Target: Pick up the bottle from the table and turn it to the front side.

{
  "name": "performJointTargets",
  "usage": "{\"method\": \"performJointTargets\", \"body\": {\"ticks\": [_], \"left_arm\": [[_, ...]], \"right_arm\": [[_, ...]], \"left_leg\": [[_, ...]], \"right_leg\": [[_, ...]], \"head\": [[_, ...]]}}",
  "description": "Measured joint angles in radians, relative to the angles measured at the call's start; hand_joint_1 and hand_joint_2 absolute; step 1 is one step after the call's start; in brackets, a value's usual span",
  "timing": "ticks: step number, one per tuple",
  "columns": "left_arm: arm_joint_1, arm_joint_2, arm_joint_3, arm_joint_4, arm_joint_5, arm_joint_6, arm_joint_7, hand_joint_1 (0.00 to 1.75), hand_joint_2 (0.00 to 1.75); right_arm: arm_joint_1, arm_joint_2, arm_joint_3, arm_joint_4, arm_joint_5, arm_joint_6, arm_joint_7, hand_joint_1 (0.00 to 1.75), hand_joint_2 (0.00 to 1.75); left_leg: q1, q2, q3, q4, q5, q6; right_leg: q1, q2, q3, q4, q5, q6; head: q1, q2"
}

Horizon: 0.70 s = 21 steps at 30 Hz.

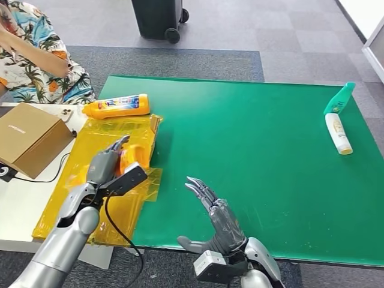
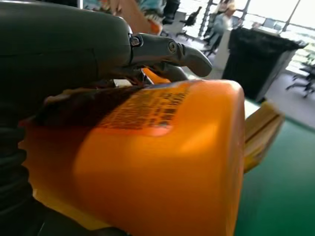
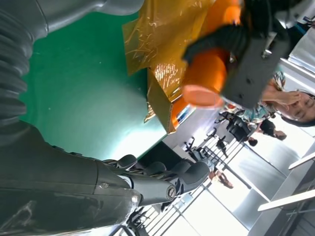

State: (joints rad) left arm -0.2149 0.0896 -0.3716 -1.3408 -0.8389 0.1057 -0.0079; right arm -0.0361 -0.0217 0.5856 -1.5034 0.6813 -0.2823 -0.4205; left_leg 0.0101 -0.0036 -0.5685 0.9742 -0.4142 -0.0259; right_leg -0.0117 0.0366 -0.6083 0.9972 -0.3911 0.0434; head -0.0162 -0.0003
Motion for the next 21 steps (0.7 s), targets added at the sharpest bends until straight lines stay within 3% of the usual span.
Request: {"method": "performJointTargets", "body": {"ticks": [15,19,21], "left_arm": [[0.062,-0.044,0.057,0.049,-0.025,0.047,-0.022,0.00,1.75],[0.070,-0.061,0.073,0.041,-0.027,0.112,-0.054,0.00,1.75],[0.085,-0.075,0.082,0.018,0.003,0.184,-0.116,0.00,1.75]], "right_arm": [[-0.010,0.000,0.001,0.000,0.000,0.004,0.003,0.00,1.75],[-0.010,0.000,0.001,0.000,0.000,0.005,0.004,0.00,1.75],[-0.011,0.000,0.003,0.000,0.001,0.004,0.005,0.00,1.75]], "left_leg": [[0.000,-0.005,-0.012,0.000,0.003,0.004],[0.000,-0.005,-0.012,0.000,0.003,0.004],[0.000,-0.005,-0.013,0.000,0.003,0.004]], "right_leg": [[0.000,-0.006,-0.007,0.000,0.000,0.001],[0.000,-0.006,-0.008,0.000,0.000,0.001],[0.000,-0.006,-0.008,0.000,0.000,0.001]], "head": [[0.000,0.000],[0.000,0.000],[0.000,0.000]]}}
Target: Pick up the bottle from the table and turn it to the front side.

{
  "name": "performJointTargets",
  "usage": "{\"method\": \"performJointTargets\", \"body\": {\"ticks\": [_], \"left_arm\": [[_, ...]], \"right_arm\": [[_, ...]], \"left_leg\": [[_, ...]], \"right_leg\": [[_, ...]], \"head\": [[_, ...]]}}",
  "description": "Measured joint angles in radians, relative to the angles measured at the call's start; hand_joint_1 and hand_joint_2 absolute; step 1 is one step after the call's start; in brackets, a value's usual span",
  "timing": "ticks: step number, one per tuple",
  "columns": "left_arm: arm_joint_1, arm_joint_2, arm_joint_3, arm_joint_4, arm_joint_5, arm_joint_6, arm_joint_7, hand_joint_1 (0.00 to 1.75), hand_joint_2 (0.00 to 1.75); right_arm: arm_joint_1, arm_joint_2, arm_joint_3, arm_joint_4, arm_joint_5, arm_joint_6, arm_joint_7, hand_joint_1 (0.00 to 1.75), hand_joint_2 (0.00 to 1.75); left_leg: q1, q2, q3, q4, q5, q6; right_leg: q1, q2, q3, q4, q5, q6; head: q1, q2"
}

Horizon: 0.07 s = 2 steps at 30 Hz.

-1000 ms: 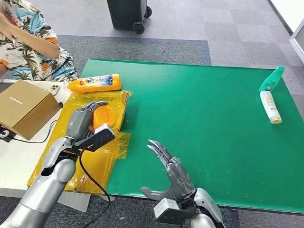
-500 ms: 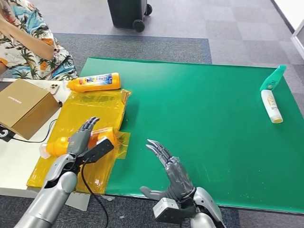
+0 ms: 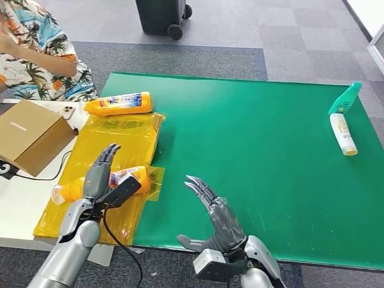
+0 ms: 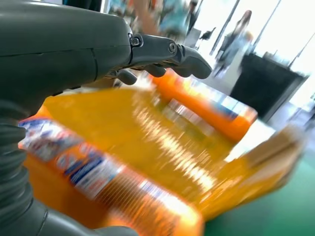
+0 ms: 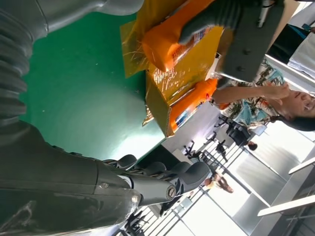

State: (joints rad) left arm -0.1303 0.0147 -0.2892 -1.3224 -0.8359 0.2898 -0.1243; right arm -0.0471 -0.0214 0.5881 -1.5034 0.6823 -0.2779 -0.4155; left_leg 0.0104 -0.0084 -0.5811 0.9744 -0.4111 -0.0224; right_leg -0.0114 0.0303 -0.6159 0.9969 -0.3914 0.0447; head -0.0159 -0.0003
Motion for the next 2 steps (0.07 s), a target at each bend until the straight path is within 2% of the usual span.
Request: {"method": "performJointTargets", "body": {"ticks": [2], "left_arm": [[0.015,-0.014,0.005,-0.032,0.044,0.079,-0.076,0.00,1.75]], "right_arm": [[-0.001,0.000,0.002,0.000,0.000,-0.002,0.001,0.00,1.75]], "left_leg": [[0.000,0.000,0.000,0.000,0.000,0.000]], "right_leg": [[0.000,0.000,0.000,0.000,0.000,0.000]], "head": [[0.000,0.000]]}}
